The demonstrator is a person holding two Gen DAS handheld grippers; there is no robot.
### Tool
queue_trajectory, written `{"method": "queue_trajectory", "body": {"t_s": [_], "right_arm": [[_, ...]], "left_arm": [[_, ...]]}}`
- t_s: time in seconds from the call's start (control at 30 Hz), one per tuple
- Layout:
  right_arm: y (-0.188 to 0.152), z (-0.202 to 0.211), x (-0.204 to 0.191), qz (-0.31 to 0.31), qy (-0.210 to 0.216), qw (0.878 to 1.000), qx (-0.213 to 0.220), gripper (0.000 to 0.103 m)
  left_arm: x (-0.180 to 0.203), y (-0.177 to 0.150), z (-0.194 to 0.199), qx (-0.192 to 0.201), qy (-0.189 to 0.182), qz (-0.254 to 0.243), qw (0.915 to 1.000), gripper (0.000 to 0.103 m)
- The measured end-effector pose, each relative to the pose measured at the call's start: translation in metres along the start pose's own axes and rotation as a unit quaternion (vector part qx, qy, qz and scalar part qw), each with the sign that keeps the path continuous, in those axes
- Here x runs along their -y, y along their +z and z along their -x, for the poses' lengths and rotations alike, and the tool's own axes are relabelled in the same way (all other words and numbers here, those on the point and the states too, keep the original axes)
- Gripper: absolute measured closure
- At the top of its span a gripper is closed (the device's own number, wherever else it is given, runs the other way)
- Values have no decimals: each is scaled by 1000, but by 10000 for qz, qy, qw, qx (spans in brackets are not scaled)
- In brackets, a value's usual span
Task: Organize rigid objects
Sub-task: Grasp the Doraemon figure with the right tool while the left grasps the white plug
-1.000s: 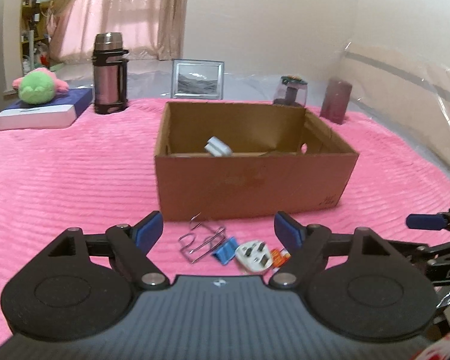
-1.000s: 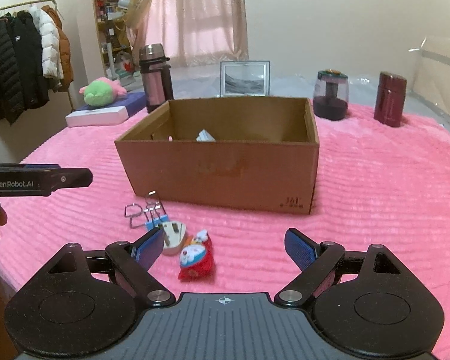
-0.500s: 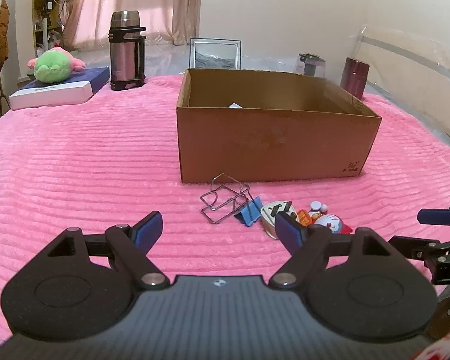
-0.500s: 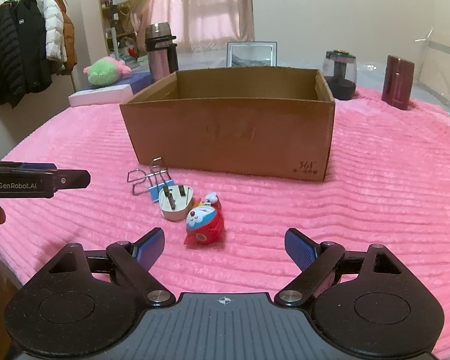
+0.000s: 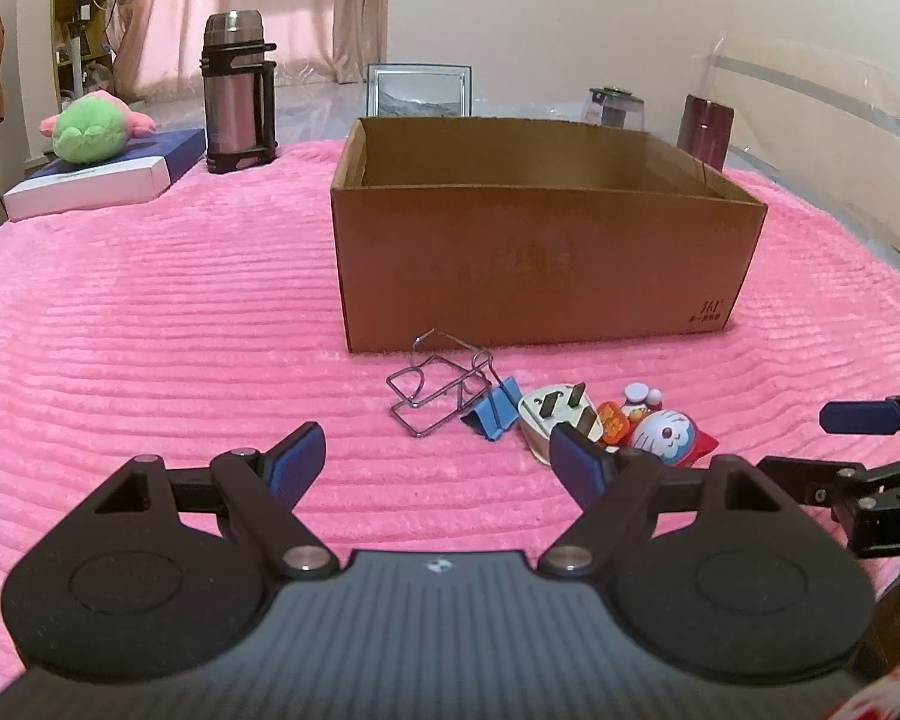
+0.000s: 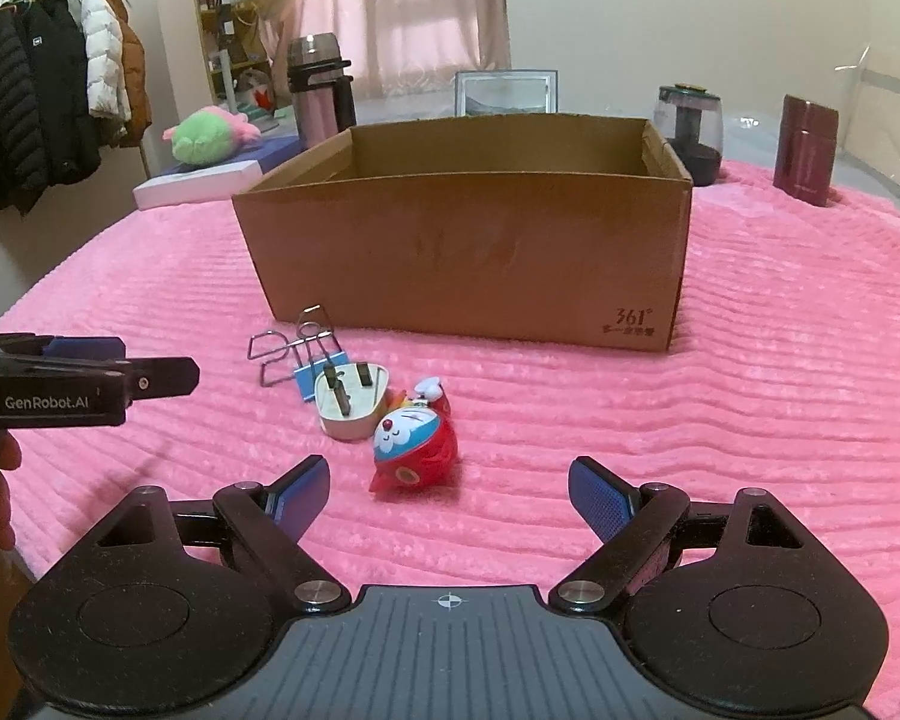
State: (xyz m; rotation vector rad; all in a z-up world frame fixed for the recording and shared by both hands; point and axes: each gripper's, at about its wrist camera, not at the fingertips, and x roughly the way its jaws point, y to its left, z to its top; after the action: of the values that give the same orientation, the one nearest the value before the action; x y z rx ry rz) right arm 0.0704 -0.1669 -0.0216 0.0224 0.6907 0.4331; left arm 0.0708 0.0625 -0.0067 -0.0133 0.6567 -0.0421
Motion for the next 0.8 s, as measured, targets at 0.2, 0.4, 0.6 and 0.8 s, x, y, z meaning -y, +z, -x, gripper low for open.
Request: {"method": "queue_trajectory", "body": {"t_s": [0.2,0.4,0.6,0.8], "right_arm": [[1,-14,-3,16,53,10000,-18,18],[2,-33,-4,70,86,9999,-103,28],[4,-53,-3,68,149,9996,-211,38],[7,-73,-3,52,225,9993,-285,48]], "left_arm": [[0,-3,-10,-41,-33,-69,10000,24],[-4,-3,-21,-200,-112,-6,9997,24],[-5,-4,-33,-315,-196,25,9993,24],[-7,-2,-43,-315,-295,76,9990,24]]}}
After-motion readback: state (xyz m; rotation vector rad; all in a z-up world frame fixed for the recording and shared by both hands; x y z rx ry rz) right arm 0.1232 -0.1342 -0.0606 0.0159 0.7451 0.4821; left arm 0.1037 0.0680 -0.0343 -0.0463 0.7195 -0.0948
